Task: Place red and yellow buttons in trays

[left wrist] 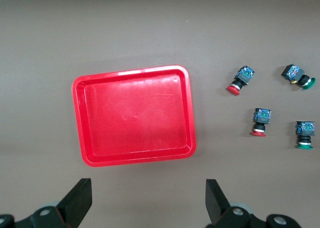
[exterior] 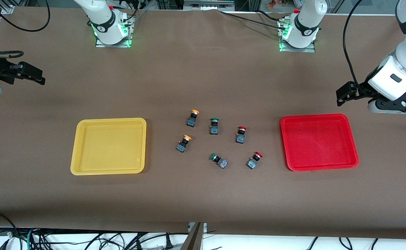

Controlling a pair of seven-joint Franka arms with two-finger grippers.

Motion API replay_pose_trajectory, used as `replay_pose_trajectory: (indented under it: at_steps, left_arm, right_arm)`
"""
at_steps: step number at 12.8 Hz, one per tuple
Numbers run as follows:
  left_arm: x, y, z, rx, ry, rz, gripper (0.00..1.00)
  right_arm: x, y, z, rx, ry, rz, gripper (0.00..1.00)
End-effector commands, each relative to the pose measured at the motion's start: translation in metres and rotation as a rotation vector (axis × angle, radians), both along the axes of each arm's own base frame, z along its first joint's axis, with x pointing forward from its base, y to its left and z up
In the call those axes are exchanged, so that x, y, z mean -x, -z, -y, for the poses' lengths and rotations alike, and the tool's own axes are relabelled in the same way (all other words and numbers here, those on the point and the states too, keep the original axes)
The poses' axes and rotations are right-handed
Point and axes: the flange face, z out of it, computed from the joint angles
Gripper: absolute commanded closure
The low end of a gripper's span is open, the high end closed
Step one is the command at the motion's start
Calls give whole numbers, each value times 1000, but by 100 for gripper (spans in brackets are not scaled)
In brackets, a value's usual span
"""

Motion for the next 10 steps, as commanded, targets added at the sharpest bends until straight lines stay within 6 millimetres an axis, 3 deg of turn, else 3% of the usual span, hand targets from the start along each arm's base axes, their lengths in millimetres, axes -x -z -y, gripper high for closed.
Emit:
replay_pose_trajectory:
  at_steps: [1,10]
  left_arm:
    - [-5,-6,0,12,9,5,0]
    - [-5,-6,0,12,9,5,0]
  right_arm:
    - [0,-5,1,-15,-4,7,0]
    - [-3,-2,7,-13,5,5,0]
